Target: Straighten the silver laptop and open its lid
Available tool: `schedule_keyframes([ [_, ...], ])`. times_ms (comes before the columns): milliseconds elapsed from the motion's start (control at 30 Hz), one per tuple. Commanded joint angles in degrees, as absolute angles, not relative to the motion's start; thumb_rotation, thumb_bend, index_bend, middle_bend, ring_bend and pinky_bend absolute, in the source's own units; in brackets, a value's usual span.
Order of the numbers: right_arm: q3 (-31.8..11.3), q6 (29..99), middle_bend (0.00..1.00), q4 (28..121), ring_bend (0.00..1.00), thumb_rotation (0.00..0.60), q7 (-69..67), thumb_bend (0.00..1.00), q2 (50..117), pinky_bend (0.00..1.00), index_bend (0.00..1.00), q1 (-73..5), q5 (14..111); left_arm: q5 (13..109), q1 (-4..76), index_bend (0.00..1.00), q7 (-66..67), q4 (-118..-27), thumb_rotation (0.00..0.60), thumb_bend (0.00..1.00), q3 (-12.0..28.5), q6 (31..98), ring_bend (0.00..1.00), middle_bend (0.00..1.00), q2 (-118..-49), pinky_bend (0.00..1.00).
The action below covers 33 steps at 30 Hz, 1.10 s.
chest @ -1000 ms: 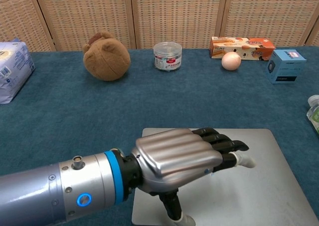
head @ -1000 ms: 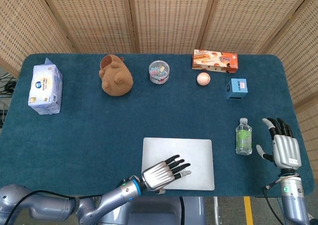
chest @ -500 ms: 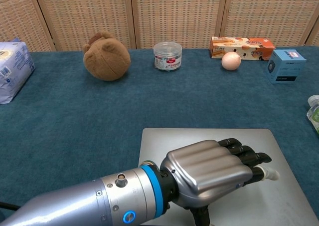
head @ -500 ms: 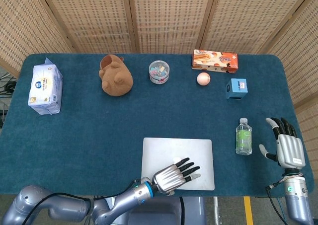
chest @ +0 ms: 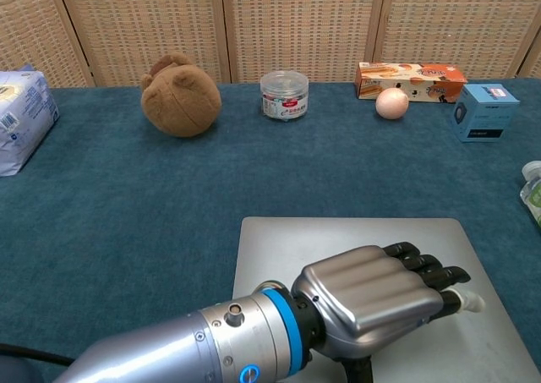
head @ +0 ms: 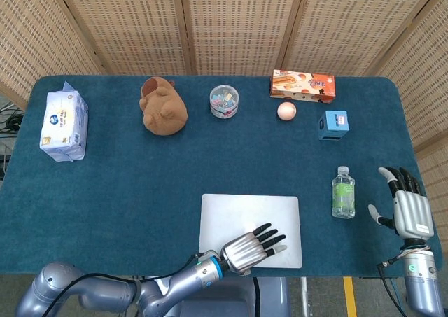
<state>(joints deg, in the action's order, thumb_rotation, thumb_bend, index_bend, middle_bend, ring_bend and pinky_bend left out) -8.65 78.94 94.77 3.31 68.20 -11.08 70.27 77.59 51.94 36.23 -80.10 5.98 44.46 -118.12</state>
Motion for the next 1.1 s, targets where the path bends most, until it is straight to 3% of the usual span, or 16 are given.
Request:
schedule_keyframes([
  [33, -8.7, 78.9, 0.14, 94.8, 0.0, 0.6, 3.1, 0.31, 68.1, 0.1, 0.14, -11.0, 70.3, 77.5, 52.1, 0.08, 36.4, -79.8, 0.6, 0.0, 6.0, 44.6, 0.0, 0.0, -118.4, 0.0],
  [467, -9.0, 78.5, 0.14, 94.4, 0.0, 0.6, 1.6, 0.31, 67.9, 0.1, 0.14, -10.2, 70.3, 75.3, 53.2, 0.08, 37.8, -76.5, 0.6, 0.01, 6.5, 44.4, 0.0, 0.0, -120.3, 0.0],
  [1100, -9.4, 78.3, 0.14, 94.4, 0.0, 0.6, 1.0, 0.31, 68.1, 0.1, 0.14, -9.5, 70.6, 76.6, 53.3, 0.08, 38.0, -78.6, 0.6, 0.32, 6.1, 47.2, 0.0, 0.0, -117.8, 0.0],
])
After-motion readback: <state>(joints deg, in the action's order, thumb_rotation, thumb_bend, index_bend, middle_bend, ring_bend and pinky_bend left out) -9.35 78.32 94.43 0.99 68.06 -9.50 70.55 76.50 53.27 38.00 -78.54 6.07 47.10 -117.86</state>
